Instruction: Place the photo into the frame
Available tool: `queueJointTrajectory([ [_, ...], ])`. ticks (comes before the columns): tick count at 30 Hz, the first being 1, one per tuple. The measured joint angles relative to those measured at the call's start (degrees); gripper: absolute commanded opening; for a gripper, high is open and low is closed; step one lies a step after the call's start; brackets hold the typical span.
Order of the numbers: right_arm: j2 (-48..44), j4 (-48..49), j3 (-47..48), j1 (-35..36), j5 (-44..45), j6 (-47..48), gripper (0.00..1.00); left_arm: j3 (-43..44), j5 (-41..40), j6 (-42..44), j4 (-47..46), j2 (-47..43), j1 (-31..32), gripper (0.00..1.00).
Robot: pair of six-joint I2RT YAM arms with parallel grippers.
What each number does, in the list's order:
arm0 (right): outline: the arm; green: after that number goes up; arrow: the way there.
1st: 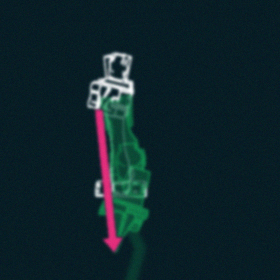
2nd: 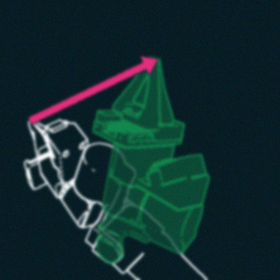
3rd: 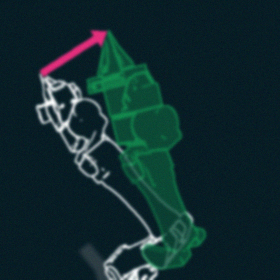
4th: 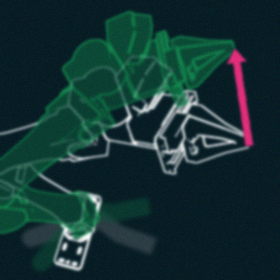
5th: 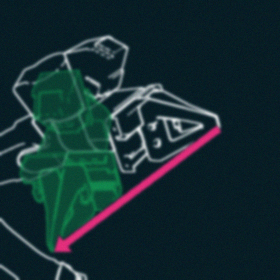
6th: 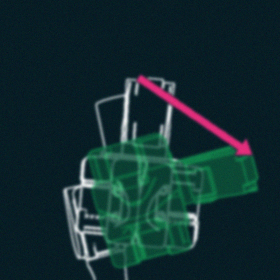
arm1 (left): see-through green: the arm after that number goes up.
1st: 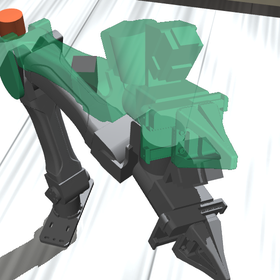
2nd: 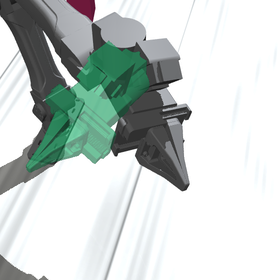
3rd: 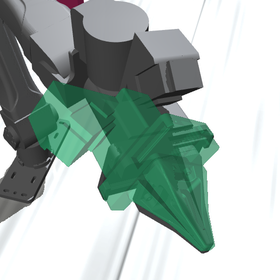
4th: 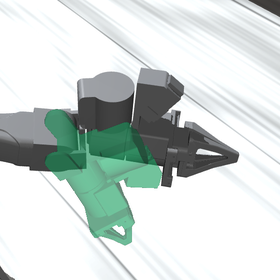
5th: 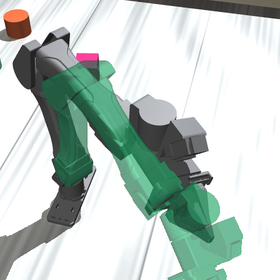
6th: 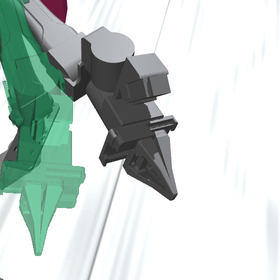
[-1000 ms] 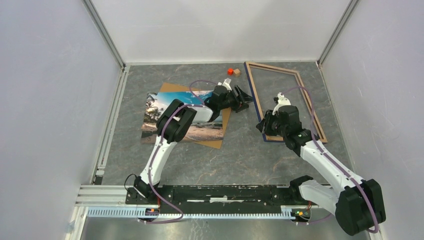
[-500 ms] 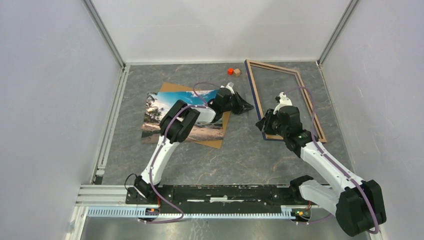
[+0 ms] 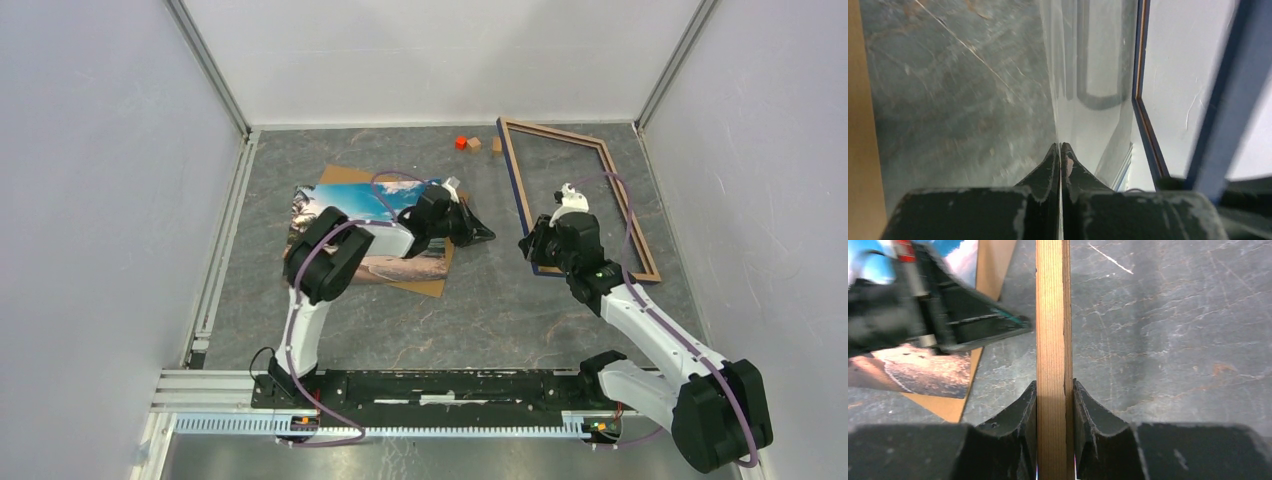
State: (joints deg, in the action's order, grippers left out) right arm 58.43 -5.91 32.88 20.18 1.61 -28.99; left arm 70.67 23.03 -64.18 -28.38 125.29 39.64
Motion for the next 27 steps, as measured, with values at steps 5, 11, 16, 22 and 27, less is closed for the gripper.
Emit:
queueJointTrajectory([
  [5, 0.3, -1.1, 0.0, 0.1, 2.1, 3.3, 0.00, -2.6, -0.2, 8.2, 13.3, -13.9, -1.6, 0.02],
  [11, 3.5, -2.3, 0.0, 2.4, 4.1, 5.6, 0.00, -6.0, -4.7, 18.3, 33.9, -37.1, -7.5, 0.02],
  [16, 4.6, -2.8, -0.1, 7.2, 10.1, 3.0, 0.00, -6.2, -12.4, 25.4, 51.2, -55.3, -11.3, 0.02],
  [22, 3.1, -2.9, -2.3, 10.4, 14.8, -1.4, 0.00, -0.5, -19.1, 32.2, 66.6, -65.7, -13.3, 0.02],
  [27, 0.5, -4.0, -6.2, 15.0, 18.8, -5.4, 0.00, 4.0, -20.8, 35.1, 72.3, -66.6, -13.3, 0.02],
])
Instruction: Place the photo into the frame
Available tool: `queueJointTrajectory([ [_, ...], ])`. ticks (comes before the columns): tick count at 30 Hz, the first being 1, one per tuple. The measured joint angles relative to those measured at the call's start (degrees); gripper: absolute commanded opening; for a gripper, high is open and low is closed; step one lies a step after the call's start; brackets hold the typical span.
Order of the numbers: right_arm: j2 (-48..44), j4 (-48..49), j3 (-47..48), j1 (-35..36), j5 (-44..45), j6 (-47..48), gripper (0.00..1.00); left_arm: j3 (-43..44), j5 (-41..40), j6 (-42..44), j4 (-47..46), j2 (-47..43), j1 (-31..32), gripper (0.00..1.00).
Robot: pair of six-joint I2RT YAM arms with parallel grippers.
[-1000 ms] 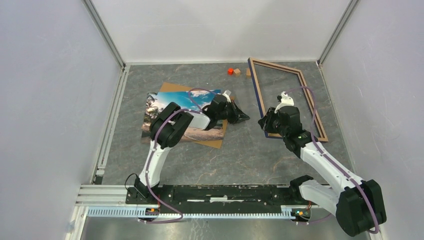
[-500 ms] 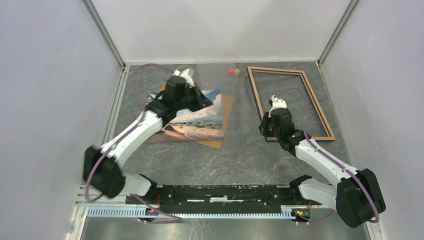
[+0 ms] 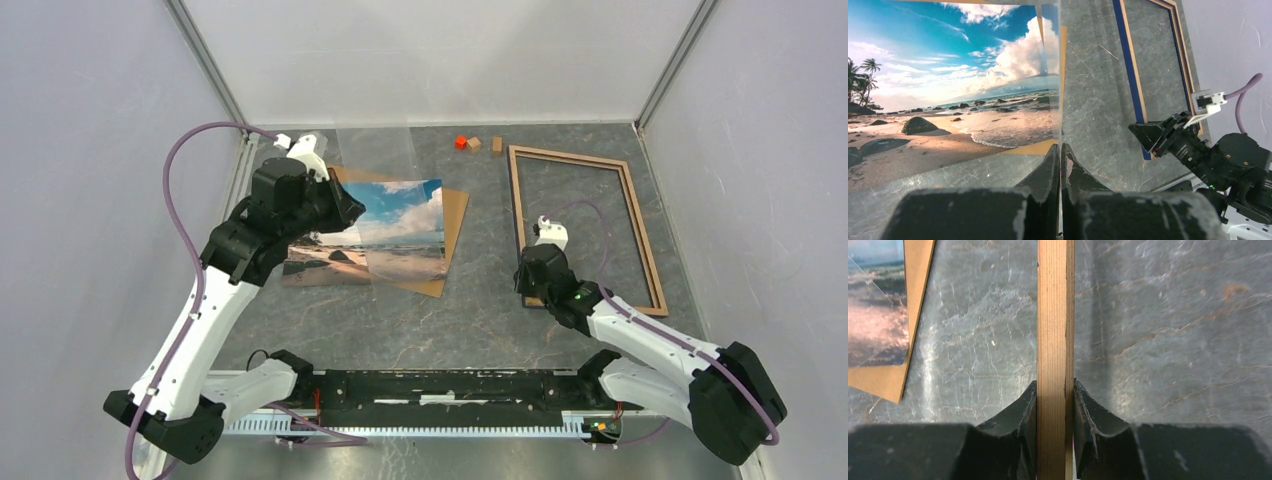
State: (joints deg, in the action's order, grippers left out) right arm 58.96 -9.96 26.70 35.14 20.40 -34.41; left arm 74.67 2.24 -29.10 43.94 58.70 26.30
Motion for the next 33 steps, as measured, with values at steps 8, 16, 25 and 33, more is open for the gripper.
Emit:
queueJointTrajectory([
  [8, 1.3, 2.6, -3.7, 2.9, -0.4, 0.2, 0.60, 7.6, 4.7, 3.9, 4.2, 2.3, 0.0, 0.02],
  [16, 2.1, -3.7, 9.4, 2.4, -9.2, 12.6, 0.98, 20.8, 15.6, 10.9, 8.2, 6.0, 0.0, 0.02],
  [25, -0.9, 1.8, 19.6, -12.0, -37.1, 19.2, 0.98, 25.1, 27.8, 17.0, 10.5, 7.6, 0.0, 0.02],
  [33, -7.3, 10.3, 21.2, -15.2, -54.5, 12.5, 0.98, 24.2, 35.1, 17.5, 3.0, 2.0, 0.0, 0.02],
])
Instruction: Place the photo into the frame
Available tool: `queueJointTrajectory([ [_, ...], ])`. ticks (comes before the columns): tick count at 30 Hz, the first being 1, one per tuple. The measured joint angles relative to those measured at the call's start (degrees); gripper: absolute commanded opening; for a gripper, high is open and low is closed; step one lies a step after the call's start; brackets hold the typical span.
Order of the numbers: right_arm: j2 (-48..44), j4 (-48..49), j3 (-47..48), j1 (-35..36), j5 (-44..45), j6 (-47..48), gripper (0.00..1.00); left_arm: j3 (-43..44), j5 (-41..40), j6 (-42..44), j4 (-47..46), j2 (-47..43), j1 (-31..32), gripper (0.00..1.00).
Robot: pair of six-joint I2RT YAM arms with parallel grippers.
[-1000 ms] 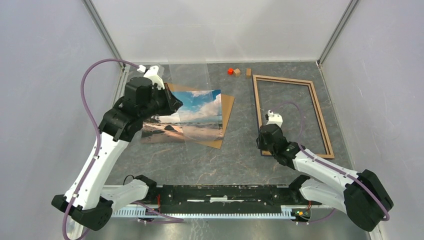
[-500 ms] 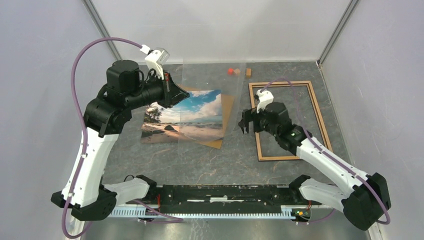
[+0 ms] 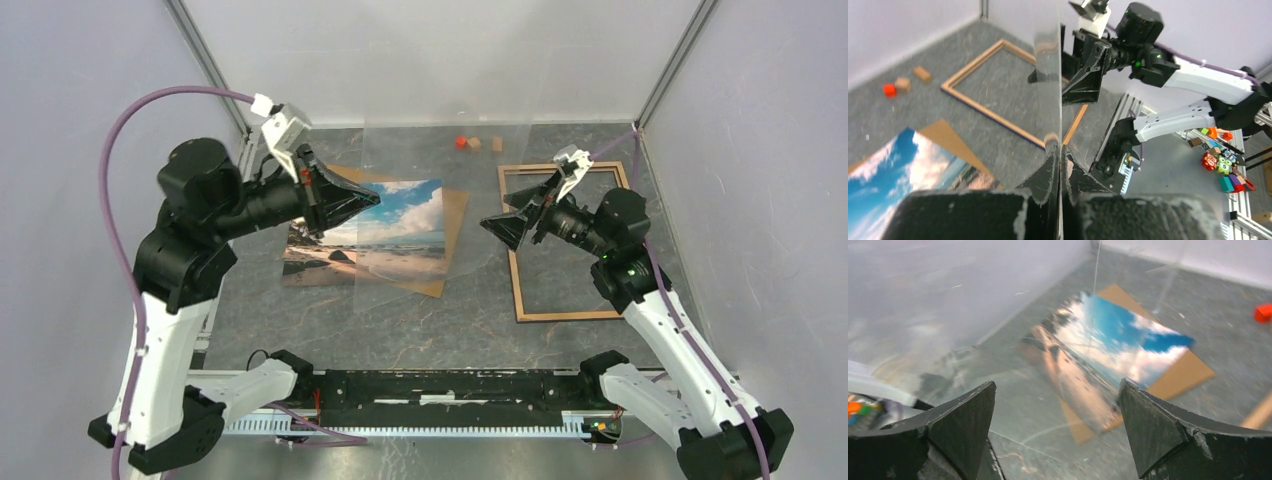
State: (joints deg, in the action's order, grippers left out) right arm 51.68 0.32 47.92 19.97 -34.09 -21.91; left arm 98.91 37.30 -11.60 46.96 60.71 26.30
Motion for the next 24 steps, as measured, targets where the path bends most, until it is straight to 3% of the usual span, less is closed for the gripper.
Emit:
queueJointTrajectory([
  [9, -3.5, 13.0, -0.7, -1.2, -10.1, -13.2, 0.97, -1.7, 3.3, -0.8, -8.9, -5.6, 0.0, 0.02],
  [17, -6.3, 29.4, -4.2, -4.3, -20.2, -27.1, 0.76, -2.4, -2.7, -1.2, -9.2, -5.0, 0.0, 0.02],
  [24, -3.6, 45.5, -8.0, -7.8, -23.5, -41.6, 0.66, -5.8, -6.5, -3.6, -9.4, -4.5, -0.5, 0.02],
])
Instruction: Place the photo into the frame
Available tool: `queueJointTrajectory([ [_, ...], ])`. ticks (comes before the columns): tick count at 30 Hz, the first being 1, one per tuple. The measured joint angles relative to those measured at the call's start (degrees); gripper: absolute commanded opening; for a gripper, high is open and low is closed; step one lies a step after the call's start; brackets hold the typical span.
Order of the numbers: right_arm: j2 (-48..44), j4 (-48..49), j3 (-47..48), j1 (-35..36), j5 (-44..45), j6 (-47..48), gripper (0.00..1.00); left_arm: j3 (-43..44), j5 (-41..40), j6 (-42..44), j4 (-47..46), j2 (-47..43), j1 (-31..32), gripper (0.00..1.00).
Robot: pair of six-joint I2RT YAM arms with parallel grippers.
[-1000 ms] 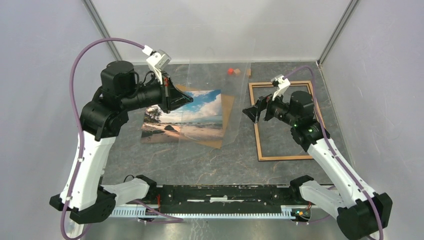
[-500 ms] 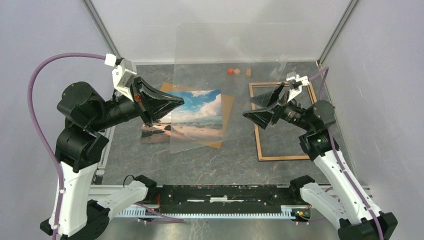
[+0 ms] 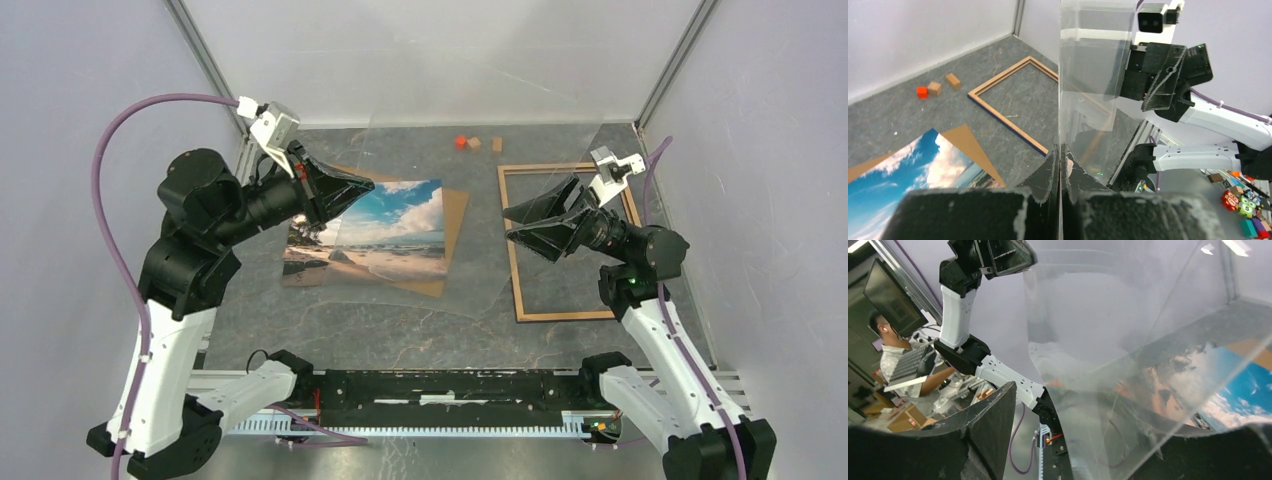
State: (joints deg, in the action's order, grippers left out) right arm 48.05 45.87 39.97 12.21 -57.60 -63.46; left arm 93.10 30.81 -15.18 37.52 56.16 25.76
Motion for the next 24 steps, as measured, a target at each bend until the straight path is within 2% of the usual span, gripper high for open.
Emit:
queueJointTrajectory([
  [10, 2.5, 18.6, -11.4, -1.1, 6.2, -15.9, 0.65, -11.7, -3.6, -11.0, -7.6, -1.7, -2.7, 0.02],
  [15, 3.2, 22.1, -14.2, -1.1, 8.8, -18.8, 0.62, -16.6, -3.8, -16.7, -12.7, -3.0, -4.2, 0.02],
  [18, 3.2, 22.1, -14.3, -1.1, 9.6, -18.5, 0.53, -18.4, -3.8, -19.3, -15.6, -3.5, -4.5, 0.02],
  [21, 3.2, 22.1, -14.4, -1.1, 10.3, -18.1, 0.35, -20.8, -3.9, -21.9, -18.9, -4.4, -4.8, 0.02],
  [24, 3.7, 22.2, -14.6, -1.1, 10.5, -18.2, 0.33, -23.3, -4.3, -24.4, -21.6, -5.3, -5.1, 0.02],
])
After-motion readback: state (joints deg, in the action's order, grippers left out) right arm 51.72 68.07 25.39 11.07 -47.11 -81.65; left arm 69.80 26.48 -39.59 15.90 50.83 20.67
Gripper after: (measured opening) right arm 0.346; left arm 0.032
